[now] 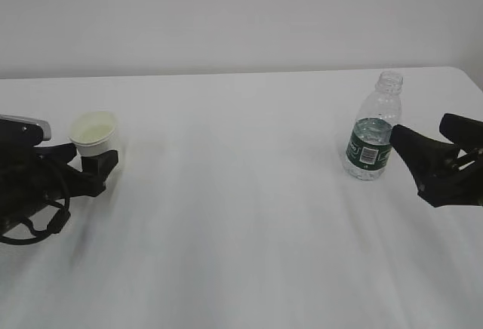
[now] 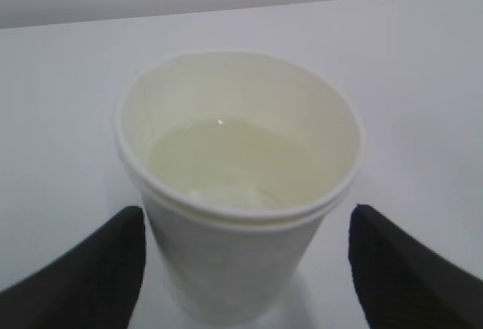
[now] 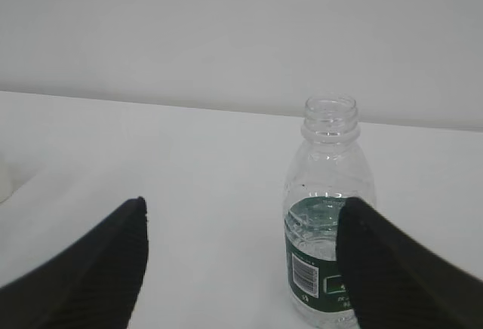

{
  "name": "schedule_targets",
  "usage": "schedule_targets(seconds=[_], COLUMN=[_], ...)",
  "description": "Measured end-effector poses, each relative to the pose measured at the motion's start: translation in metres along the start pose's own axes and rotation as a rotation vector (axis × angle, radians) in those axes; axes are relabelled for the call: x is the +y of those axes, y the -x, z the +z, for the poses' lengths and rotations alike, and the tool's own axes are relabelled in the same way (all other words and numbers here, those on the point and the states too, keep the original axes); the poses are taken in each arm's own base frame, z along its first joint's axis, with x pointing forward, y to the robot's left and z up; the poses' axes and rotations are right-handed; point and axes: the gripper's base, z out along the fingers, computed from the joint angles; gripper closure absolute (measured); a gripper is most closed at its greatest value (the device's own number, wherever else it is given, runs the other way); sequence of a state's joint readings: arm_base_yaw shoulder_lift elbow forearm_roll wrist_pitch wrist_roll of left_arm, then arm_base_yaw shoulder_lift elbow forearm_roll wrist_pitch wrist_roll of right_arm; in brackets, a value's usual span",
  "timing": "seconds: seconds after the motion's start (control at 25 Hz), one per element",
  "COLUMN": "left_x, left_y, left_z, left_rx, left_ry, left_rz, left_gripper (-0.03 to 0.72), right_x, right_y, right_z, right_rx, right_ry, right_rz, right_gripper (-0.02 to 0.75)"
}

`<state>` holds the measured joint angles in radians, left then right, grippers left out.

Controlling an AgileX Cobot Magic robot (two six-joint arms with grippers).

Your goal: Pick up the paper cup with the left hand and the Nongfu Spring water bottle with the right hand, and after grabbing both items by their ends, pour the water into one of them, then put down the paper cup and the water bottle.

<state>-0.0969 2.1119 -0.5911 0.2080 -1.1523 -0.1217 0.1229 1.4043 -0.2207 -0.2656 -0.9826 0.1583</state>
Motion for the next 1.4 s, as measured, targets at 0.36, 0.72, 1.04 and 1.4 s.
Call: schedule_targets(seconds=[0.36,0.72,1.04,1.4], left_x=[-0.006,-0.018,-0.024,-0.028], left_y=[-0.009,-0.004,0.047,0.105], left_z=[-0.029,-0.051,-0.066,-0.097], left_rx=[0.07,0.08,-0.108,-0.353], left_ry=[-0.008,-0.087,-0.108,-0.064], left_rz=[-0.009,0.023,0.078,0.105], left_gripper=[0.08,0.095,0.097,0.1], right_x=[0.002,0.008,0.001,-0.005], right_y=[0.0,0.0,0.05,0.092], right_z=[0.0,-0.001,0.014,0.033], right_rx=[0.004,0.007,-0.089,-0.165], right_ry=[0.026,0.092,0.036,0.006], right_rz=[-0.02,-0.083,-0.144,-0.183], right_gripper=[0.147,0.147,0.147,0.148])
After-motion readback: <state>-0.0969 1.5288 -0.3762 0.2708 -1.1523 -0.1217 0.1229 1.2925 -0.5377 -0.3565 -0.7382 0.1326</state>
